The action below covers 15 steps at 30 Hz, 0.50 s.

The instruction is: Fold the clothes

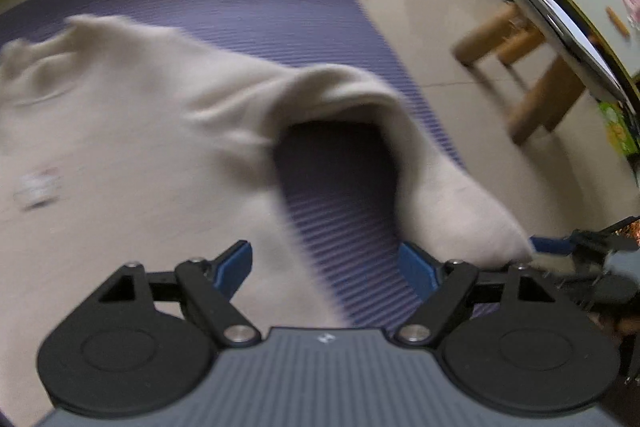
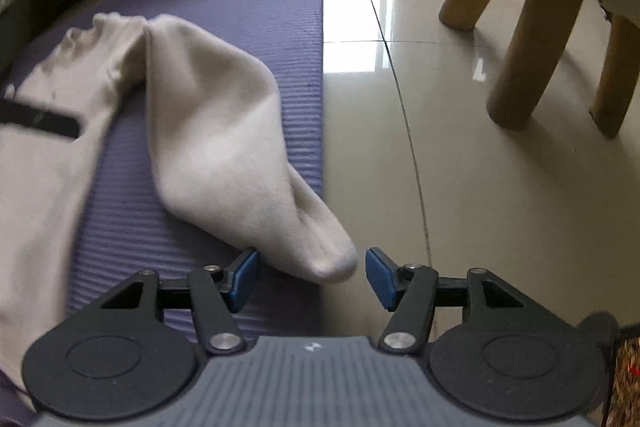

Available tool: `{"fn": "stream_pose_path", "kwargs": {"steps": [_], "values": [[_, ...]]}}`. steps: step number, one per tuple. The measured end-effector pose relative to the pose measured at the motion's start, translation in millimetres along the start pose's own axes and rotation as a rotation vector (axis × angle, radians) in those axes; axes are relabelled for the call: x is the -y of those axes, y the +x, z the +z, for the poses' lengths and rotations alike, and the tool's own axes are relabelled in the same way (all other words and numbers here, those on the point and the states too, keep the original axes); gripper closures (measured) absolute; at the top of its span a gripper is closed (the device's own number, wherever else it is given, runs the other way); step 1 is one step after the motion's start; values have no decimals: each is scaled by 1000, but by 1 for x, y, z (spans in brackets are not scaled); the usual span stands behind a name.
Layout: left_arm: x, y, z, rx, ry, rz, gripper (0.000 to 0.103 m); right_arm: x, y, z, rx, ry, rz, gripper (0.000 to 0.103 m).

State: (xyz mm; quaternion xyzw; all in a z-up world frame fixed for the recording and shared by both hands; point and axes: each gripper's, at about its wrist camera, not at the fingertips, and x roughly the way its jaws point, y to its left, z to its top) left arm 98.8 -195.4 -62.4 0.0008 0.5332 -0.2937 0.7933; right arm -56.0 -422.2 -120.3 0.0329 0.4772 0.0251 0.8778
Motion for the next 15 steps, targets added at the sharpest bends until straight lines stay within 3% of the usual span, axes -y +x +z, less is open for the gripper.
{"fn": "stream_pose_path", "kwargs": {"steps": [2,5,7,8,9,12,15], "values": [[16,19,4,6,2,-8,21,-1,-2,2,44,-30,-1,45],[23,36,5,20,-50,-21,31,2,-8,-1,188,-69,-1,46],[26,41,4,31,-61,-24,42,6,-8,1,208,-64,29,57],[29,43,5,40,-51,-18,45,9,-7,3,194,-52,47,79],[31,44,6,51,-48,-18,57,12,-5,5,180,-40,64,84],[32,43,9,79,-98,-61,74,19,-11,7,210,16,93,90],[27,42,11,87,-234,-165,79,25,-37,17,333,109,80,91]]}}
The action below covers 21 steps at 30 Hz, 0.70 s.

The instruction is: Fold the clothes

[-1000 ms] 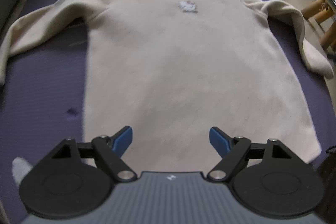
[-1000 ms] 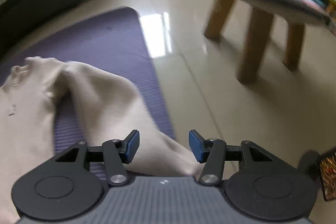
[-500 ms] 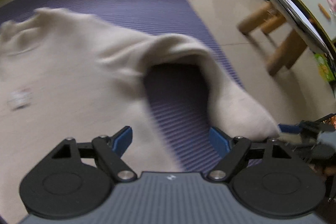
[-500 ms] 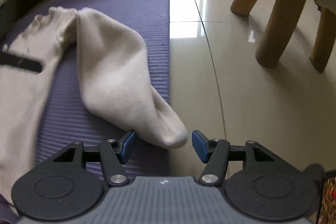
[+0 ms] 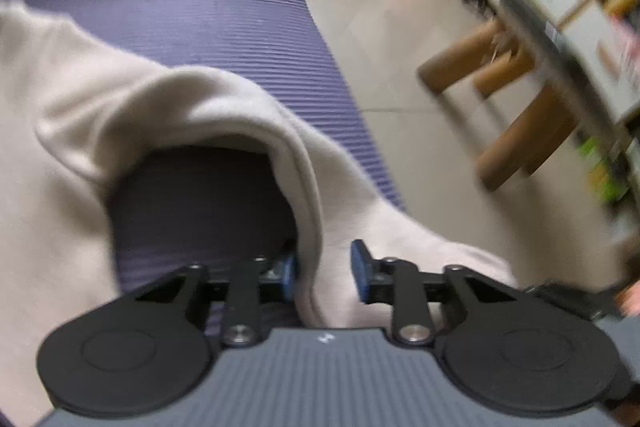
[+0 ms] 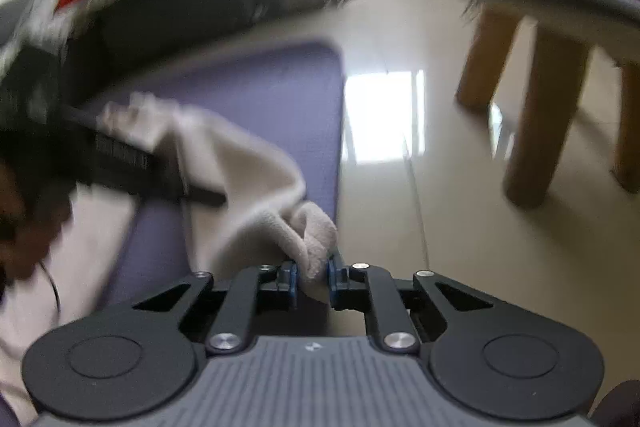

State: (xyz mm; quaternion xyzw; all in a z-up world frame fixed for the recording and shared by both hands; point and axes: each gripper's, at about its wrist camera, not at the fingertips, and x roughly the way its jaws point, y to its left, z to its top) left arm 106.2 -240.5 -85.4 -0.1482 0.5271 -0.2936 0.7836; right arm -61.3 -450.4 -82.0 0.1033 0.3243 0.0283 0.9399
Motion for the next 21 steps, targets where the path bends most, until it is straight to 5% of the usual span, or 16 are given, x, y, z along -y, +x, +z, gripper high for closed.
{"fn": "stream_pose_path", "kwargs": {"steps": [3,6,9,11,17,21], "values": [[8,-5,-1,17,-57,-130,79,-9,-31,23,133,11,-118,91],[22,-1,-9,-47,-42,-198,73,-24,-45,36,172,-33,-259,91],[30,5,-21,-122,24,-183,56,-36,-38,45,131,-81,-420,83],[35,8,-30,-171,68,-172,55,-35,-16,41,108,-111,-512,73],[38,-7,-40,-179,251,-118,46,6,8,25,60,9,-544,72],[15,-26,-29,-135,220,-56,46,22,12,16,27,67,-549,72]]}}
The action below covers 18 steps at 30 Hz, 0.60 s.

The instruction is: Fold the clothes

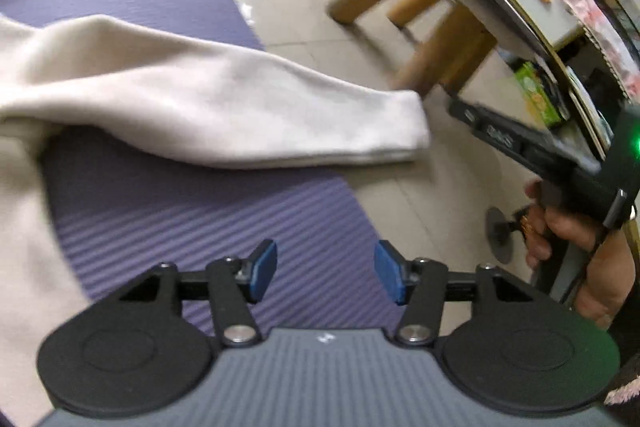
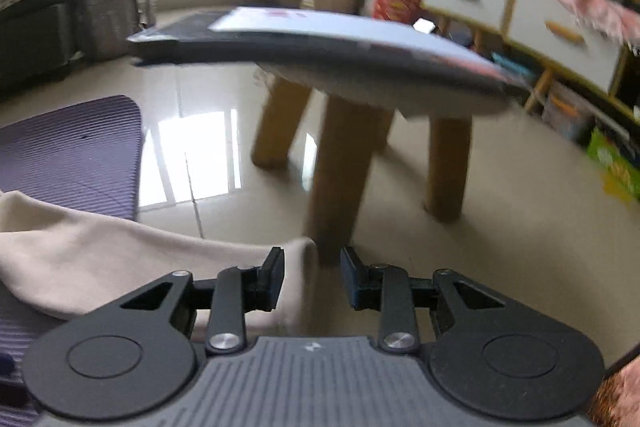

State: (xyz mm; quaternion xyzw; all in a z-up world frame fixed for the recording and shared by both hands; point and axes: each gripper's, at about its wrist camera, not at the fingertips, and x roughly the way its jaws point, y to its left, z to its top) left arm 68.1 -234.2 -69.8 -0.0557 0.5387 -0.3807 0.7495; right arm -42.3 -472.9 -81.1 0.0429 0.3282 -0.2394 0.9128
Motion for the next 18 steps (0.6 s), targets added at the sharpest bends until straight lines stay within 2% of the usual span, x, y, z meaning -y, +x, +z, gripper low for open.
{"fn": "stream_pose_path", "kwargs": {"steps": [5,7,9,15,18], "values": [[-32,-19,10,106,-54,111,46,-4,15,-15,-67,6,36,72],[-52,-30,19,201,-75,185,46,-16,16,-13,-68,-16,56,72],[-60,-33,23,244,-79,235,46,-29,16,-10,-63,-36,83,72],[-86,-47,36,386,-178,342,47,-87,13,17,-27,-58,308,76],[-97,-54,43,395,-218,359,47,-118,16,20,-24,-107,441,76]]}}
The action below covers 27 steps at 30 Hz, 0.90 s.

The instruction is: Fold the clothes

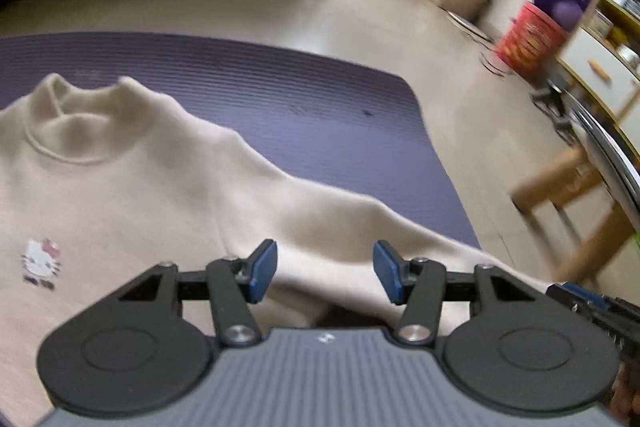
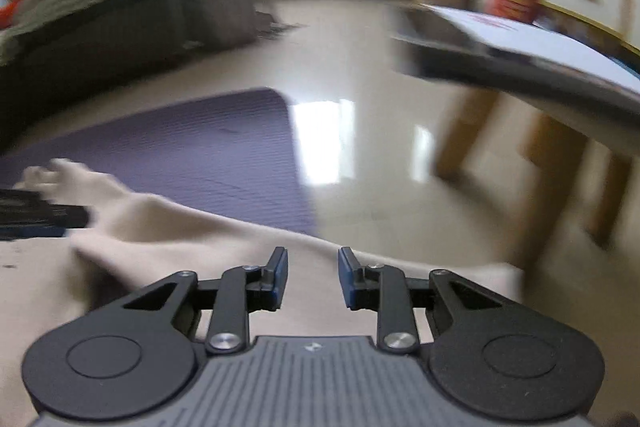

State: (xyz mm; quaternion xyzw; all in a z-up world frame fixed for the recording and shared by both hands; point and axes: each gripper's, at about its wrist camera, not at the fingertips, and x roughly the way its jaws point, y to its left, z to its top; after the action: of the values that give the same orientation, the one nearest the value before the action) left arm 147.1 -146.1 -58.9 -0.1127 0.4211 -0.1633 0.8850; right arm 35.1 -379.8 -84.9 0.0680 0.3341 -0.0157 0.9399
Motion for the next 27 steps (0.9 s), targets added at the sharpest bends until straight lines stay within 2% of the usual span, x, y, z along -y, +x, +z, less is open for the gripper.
{"fn": "stream_pose_path", "kwargs": {"steps": [2,4,6,10,12,14,15,16,19,21,23,25,27], "values": [[-9,-4,4,-7,-12,-1,47,-18,15,3,-22,-33,78,76],[-15,-3,2,-25,-14,-4,47,-30,31,11,-9,-93,96,75],[-21,-3,0,-43,-26,-9,47,-35,50,24,-1,-126,134,68],[-30,-6,-6,-102,-6,-38,47,-40,96,51,-57,-127,301,63],[-33,-5,-8,-117,4,-57,46,-40,122,60,-121,-133,368,57],[-36,-2,-9,-121,-6,-75,46,-37,143,63,-202,-118,430,57],[-39,1,-9,-124,-21,-91,46,-38,146,62,-216,-125,445,80],[-43,6,-9,-116,-35,-100,46,-41,144,60,-213,-142,451,96],[-48,13,-8,-86,-58,-114,46,-49,136,58,-155,-207,428,96],[-53,15,-3,-21,-87,-188,46,-57,131,58,-93,-261,383,96],[-54,16,-2,8,-91,-230,46,-68,139,60,-66,-308,331,98],[-55,20,-1,10,-102,-259,46,-82,150,59,-44,-361,257,100],[-54,33,-5,-29,-108,-277,46,-85,161,59,-45,-380,198,97]]}}
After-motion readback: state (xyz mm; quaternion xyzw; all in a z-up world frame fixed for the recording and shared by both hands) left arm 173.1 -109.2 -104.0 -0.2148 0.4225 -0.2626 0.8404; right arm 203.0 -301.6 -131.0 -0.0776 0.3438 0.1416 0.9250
